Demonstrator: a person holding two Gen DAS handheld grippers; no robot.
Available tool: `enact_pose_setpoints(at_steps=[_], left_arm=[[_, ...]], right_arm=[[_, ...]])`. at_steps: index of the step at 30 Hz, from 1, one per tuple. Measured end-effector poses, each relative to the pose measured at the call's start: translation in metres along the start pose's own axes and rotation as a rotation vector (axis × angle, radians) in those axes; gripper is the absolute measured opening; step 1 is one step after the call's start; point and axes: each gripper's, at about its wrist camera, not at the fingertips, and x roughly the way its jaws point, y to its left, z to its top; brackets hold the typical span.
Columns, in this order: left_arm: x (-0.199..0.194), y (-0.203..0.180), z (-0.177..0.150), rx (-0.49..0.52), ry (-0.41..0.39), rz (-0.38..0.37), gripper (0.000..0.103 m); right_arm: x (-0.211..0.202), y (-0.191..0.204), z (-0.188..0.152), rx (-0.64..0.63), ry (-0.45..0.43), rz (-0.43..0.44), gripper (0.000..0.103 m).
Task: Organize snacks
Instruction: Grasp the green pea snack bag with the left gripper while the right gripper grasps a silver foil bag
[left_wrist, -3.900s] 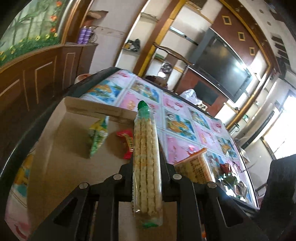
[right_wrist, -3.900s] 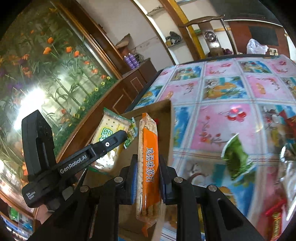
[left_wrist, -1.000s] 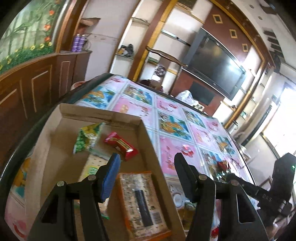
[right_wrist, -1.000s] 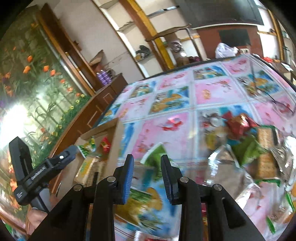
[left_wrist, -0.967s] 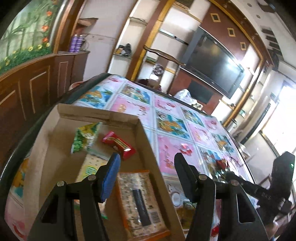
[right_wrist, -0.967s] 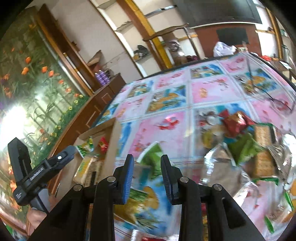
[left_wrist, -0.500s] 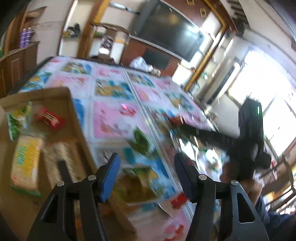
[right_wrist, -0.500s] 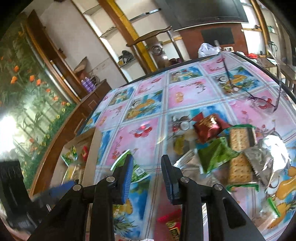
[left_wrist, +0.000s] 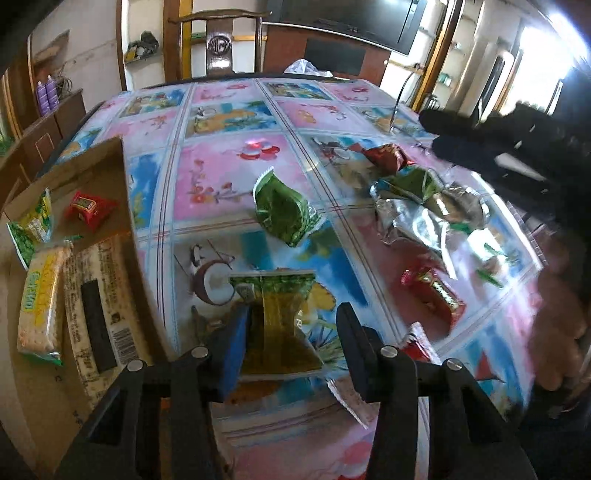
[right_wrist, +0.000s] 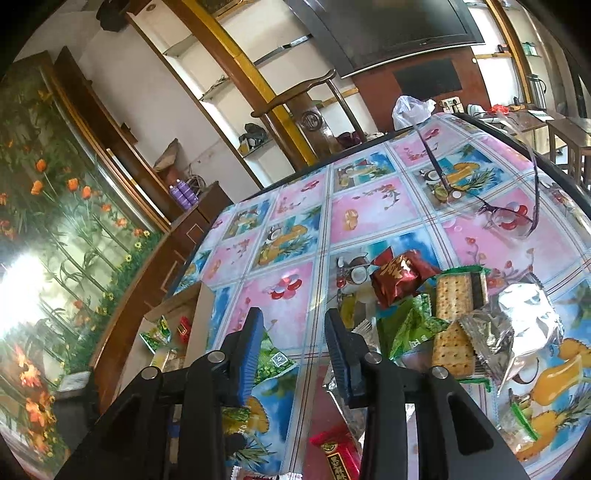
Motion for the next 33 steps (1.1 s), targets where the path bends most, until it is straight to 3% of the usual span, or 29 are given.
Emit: enact_pose_setpoints(at_steps=[6,8,11,13,17,19,23,27,30,33], left_arm=[[0.013,-0.017,0.003,0.041,0.019,0.079,0.046],[0.017,-0.022,0.005,0.053,0.014,0.099,0.046],[0.017,-0.025,0.007,0.040,-0.001,0.078,0.045],[0.018,-0.030,0.009,0.055,-0.001,0.084,0.036],[0.021,-0.034,0.008,0.098,-0.005,0.111,0.036],[0.020,-0.032,0.008,0.114,-0.001,0.118,0.036],[0.016,-0.022,0.006,0.124,-0.004,0.143,0.036],[0.013,-0.006,0.008,0.058,0.004,0.154,0.036],[0.011,-0.008,0.010,0.033,0.019,0.103,0.036],[0.013,-0.019,0.011,0.077,0.020,0.126,0.037]], right_arm=[[0.001,-0.010,0.001,-0.003,0.047,0.012,0.039],[0.005,-0.013,-0.001,-0.012,0.079,0.006,0.044],[0.013,-0.019,-0.004,-0.023,0.139,-0.021,0.046],[0.016,-0.025,-0.005,-0.018,0.158,-0.048,0.046],[0.024,-0.036,-0.009,-0.015,0.219,-0.088,0.053],[0.024,-0.039,-0.010,-0.016,0.220,-0.098,0.053],[0.025,-0.039,-0.011,-0.031,0.226,-0.110,0.065],[0.028,-0.037,-0.013,-0.040,0.239,-0.117,0.067],[0.027,-0.035,-0.013,-0.047,0.238,-0.116,0.068],[0.029,-0.034,-0.013,-0.055,0.243,-0.120,0.070]])
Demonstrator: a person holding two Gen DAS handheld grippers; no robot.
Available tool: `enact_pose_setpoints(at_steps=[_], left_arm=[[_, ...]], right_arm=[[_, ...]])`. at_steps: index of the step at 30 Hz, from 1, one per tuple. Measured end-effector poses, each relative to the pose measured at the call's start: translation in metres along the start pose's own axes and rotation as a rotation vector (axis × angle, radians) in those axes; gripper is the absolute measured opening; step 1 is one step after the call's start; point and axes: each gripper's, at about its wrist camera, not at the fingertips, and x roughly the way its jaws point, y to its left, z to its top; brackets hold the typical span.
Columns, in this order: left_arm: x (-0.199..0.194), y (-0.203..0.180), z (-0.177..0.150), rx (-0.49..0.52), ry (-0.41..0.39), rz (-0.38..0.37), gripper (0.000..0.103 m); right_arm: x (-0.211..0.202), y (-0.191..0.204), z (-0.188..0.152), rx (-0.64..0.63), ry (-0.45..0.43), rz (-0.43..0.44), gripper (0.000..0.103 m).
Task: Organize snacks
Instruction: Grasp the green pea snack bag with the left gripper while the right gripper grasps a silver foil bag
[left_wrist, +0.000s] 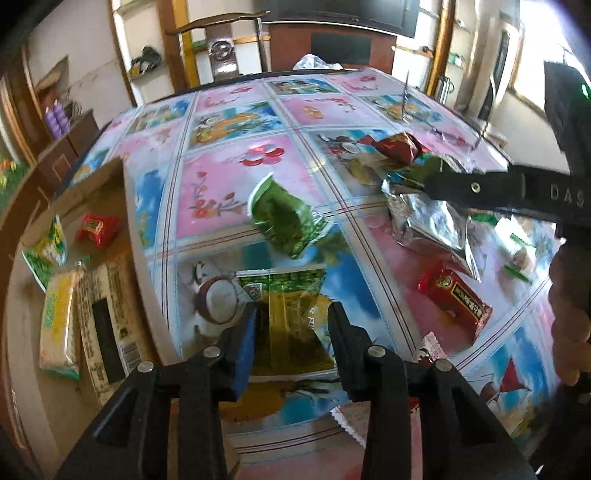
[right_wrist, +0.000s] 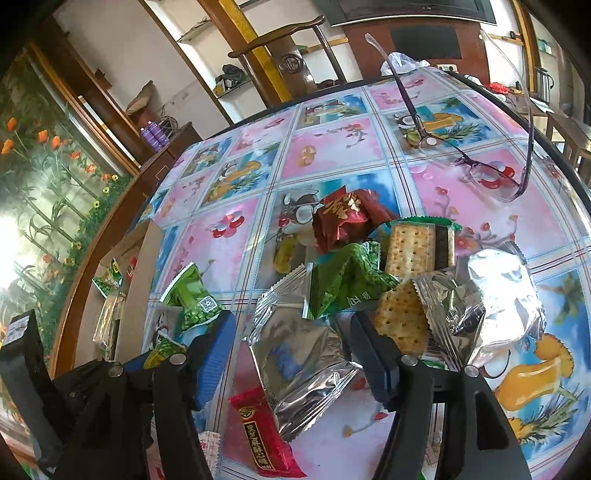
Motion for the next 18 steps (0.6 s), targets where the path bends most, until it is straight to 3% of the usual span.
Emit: enact_pose_setpoints(at_steps=[3,6,10,18], left_arm=[[0.007,-0.003,0.000,-0.002,0.006,-0.010,0.036],[0.008,-0.008,0.001,-0.007,-0.007,-0.072,0.035],[0.009,-0.016,0.001,0.028,-0.031,-0.048,0.034],[0.010,-0.008,0.000,0.002,-0.053,-0.034,0.037]], right_arm=[[0.004,0.006,-0.001,-0.036,0.009,-0.023,0.070],[0.011,0.013,-0.003,-0.088,0.025,-0.067,0.071],[0.019,0.025,-0.009,-0.180,0.040,-0.139,0.074],[0.033,0.038,-0.019,-0.310,0.048,-0.252,0.078]])
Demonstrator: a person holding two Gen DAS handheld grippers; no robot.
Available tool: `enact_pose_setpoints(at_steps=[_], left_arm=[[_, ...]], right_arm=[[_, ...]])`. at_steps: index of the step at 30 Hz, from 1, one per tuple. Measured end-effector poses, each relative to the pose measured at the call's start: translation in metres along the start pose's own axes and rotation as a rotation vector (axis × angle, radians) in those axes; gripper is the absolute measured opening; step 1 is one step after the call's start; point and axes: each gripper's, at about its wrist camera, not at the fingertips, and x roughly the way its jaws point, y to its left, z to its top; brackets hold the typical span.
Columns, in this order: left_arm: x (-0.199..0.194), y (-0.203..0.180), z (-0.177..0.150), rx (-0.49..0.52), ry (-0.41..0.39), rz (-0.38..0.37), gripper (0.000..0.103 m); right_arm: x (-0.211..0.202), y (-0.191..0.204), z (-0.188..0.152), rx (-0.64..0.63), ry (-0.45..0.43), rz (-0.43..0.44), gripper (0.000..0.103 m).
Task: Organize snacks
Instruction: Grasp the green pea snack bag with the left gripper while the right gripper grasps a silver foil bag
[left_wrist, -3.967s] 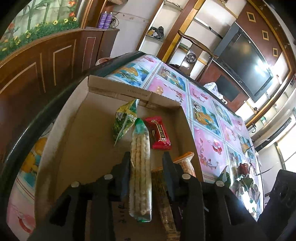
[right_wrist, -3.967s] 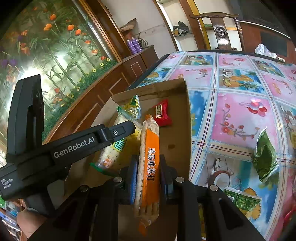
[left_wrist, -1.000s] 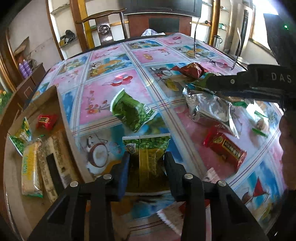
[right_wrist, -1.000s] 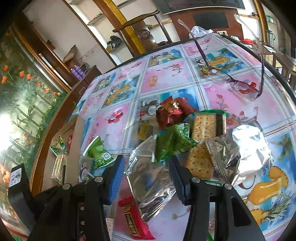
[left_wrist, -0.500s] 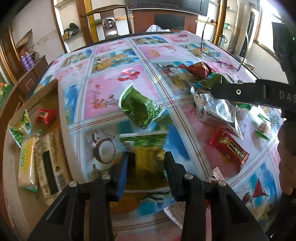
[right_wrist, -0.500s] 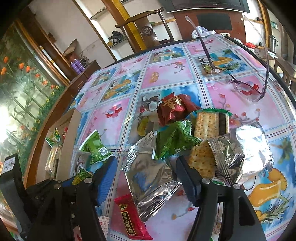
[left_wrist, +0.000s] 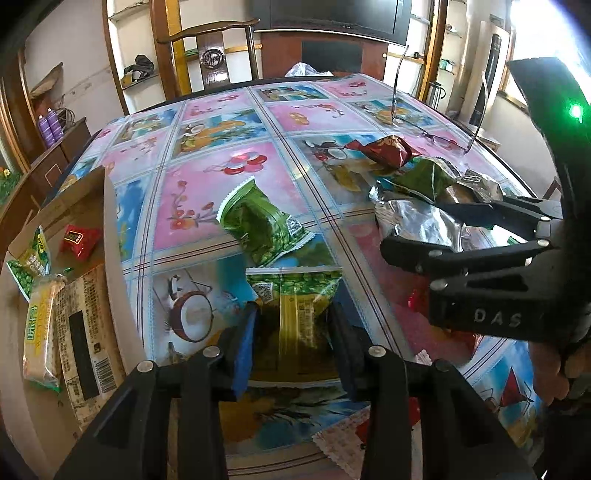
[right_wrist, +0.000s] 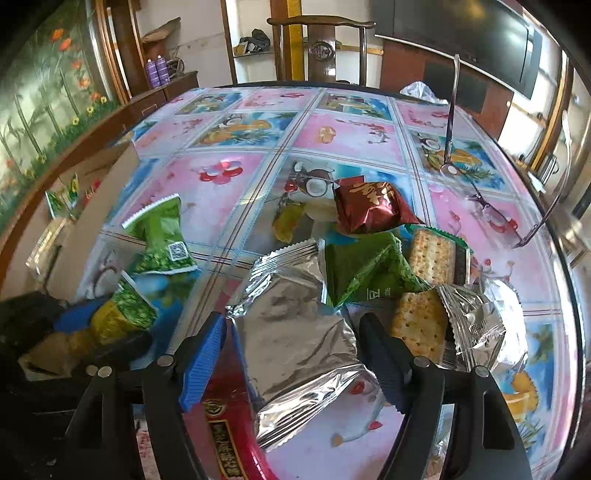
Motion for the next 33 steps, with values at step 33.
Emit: enact_pose_setpoints(at_steps=[33], left_arm=[[-0.031,0.024,0.004,-0.133,-0.168,-0.090,0.025]], right_arm=[[-0.037,0.009,0.001,0.105,-0.138,0.176,0.065]])
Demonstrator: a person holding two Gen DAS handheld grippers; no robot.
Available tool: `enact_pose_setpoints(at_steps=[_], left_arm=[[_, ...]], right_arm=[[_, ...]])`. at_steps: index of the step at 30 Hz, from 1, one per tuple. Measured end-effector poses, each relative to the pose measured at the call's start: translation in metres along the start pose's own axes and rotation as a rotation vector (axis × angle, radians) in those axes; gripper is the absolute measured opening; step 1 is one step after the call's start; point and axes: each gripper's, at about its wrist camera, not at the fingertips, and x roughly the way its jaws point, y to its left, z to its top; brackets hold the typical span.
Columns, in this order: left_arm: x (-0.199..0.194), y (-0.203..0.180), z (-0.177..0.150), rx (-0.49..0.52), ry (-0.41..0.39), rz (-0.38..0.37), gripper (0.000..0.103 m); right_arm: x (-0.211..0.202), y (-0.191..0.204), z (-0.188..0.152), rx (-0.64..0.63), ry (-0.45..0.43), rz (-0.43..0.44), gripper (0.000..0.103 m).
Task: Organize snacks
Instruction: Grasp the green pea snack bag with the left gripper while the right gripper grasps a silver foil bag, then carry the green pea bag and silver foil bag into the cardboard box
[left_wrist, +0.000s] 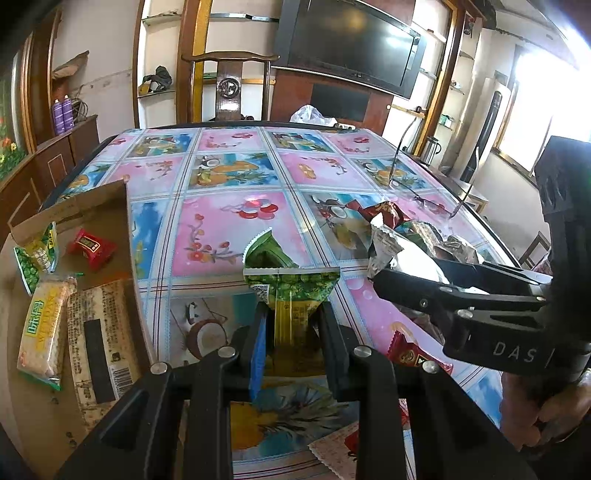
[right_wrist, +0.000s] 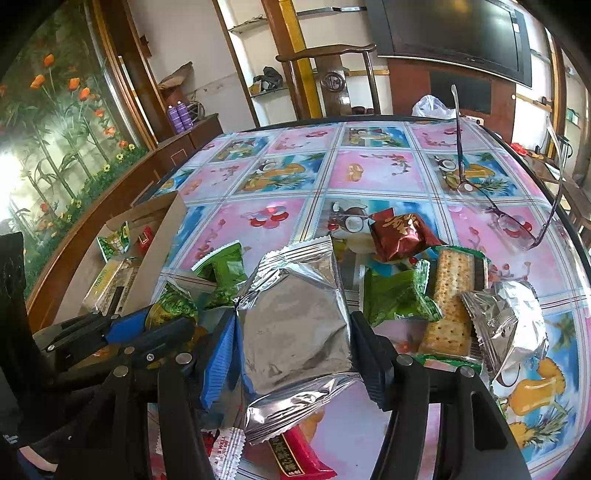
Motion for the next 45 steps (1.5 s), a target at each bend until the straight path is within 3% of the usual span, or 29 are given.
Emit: enact_pose_setpoints(at_steps=[27,38,41,45], left_arm=[[-0.014,0.017,0.008,-0.049,-0.042,-0.036,0.023],[0.002,0.016,0.005,-0.032,0.027,-0.021,0.025],[0.008,0.013,0.004,-0.028,0.045,-0.003,0.036],[0.022,0.009,0.004,-0.030,0.083,0.009,0.037]], right_arm=[[0.001,0.013,-0.001,-0.027,-0.018,0.028,0.065],[-0.002,0.005,0.001,0.021,-0.024,0.031,0.065],[-0.005,0.004,0.002,0.028,-0.034,0.039,0.065],[-0.011,0.004,0.002,0.034,-0.049,0.051,0.065]])
